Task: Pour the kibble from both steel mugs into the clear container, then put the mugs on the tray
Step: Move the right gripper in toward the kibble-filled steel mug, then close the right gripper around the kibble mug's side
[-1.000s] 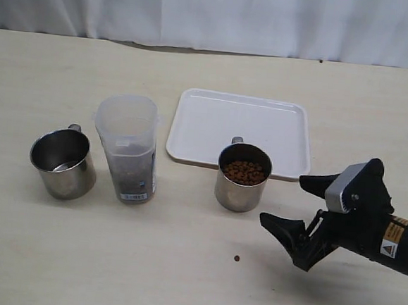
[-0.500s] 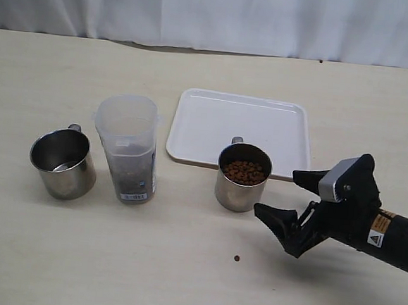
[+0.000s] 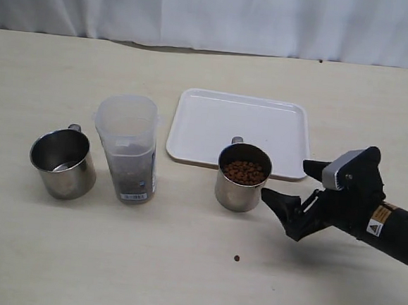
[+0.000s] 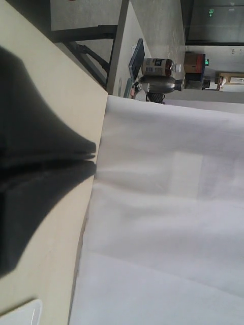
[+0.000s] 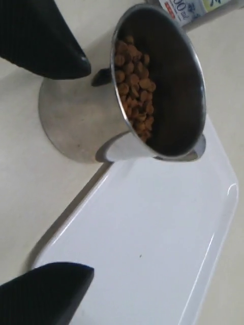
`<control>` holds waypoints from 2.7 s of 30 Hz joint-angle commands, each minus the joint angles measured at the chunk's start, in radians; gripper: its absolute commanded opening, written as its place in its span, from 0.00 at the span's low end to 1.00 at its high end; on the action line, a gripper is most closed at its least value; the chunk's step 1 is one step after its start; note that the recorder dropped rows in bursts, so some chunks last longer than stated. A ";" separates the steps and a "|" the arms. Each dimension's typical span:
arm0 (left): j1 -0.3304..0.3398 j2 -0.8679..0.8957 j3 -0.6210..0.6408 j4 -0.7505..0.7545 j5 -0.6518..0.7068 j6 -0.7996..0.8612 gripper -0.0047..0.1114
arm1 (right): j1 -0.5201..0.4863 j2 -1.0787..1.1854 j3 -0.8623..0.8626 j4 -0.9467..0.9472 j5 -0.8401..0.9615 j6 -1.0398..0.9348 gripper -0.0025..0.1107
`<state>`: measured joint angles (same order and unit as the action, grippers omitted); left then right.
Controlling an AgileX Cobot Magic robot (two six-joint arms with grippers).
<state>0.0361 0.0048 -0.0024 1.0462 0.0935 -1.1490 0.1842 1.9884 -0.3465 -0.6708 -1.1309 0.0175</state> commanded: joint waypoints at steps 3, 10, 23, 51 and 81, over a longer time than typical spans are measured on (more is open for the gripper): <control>-0.002 -0.005 0.002 0.001 0.005 -0.008 0.04 | -0.007 0.030 -0.047 -0.237 0.005 -0.043 0.69; -0.002 -0.005 0.002 0.001 0.000 -0.008 0.04 | -0.007 0.128 -0.107 -0.270 -0.083 -0.029 0.69; -0.002 -0.005 0.002 0.001 0.002 -0.008 0.04 | -0.007 0.212 -0.240 -0.393 -0.090 0.075 0.69; -0.002 -0.005 0.002 0.001 0.004 -0.008 0.04 | -0.007 0.255 -0.305 -0.409 -0.090 0.072 0.69; -0.002 -0.005 0.002 0.001 0.001 -0.008 0.04 | 0.098 0.300 -0.387 -0.301 -0.090 -0.052 0.69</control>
<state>0.0361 0.0048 -0.0024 1.0462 0.0935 -1.1490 0.2672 2.2879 -0.7322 -0.9925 -1.2167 0.0000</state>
